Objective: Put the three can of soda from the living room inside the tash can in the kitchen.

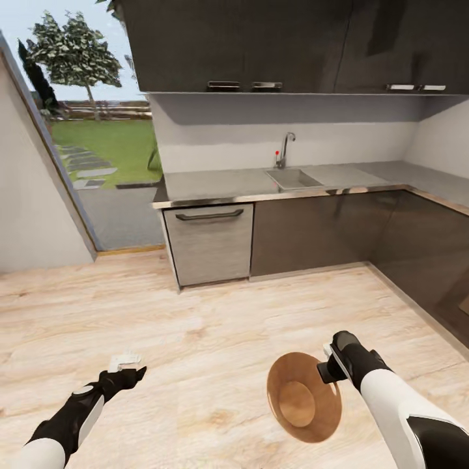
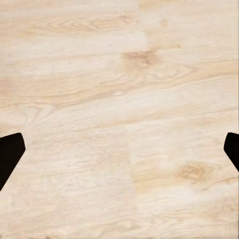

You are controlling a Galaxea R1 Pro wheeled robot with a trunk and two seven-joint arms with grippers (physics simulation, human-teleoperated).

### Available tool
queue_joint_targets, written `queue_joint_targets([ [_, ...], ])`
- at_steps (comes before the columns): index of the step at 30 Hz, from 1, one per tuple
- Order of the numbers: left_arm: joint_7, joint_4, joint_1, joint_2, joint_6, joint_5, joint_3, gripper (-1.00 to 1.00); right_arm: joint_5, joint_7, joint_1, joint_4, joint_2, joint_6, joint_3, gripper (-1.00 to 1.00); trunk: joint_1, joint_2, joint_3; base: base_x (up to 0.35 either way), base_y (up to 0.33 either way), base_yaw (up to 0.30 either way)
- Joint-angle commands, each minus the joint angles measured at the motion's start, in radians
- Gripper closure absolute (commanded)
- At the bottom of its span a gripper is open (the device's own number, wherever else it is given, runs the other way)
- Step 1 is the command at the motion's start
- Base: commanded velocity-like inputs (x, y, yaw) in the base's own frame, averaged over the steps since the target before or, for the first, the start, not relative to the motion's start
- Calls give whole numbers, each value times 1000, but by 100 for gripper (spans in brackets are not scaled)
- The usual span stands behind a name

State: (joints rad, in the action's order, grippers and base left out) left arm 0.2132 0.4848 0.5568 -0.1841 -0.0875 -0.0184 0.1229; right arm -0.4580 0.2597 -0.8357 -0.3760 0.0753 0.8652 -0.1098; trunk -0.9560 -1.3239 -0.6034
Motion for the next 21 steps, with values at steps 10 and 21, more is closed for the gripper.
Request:
queue_joint_targets([
  [10,0,0,0,0,1,0,0,-100,12,-2,0,2,-8,2,-2,100,0,0,0,-151,254,245],
  [21,0,0,0,0,2,1,1,-100,12,-2,0,2,-9,2,-2,100,0,0,0,-182,254,246],
])
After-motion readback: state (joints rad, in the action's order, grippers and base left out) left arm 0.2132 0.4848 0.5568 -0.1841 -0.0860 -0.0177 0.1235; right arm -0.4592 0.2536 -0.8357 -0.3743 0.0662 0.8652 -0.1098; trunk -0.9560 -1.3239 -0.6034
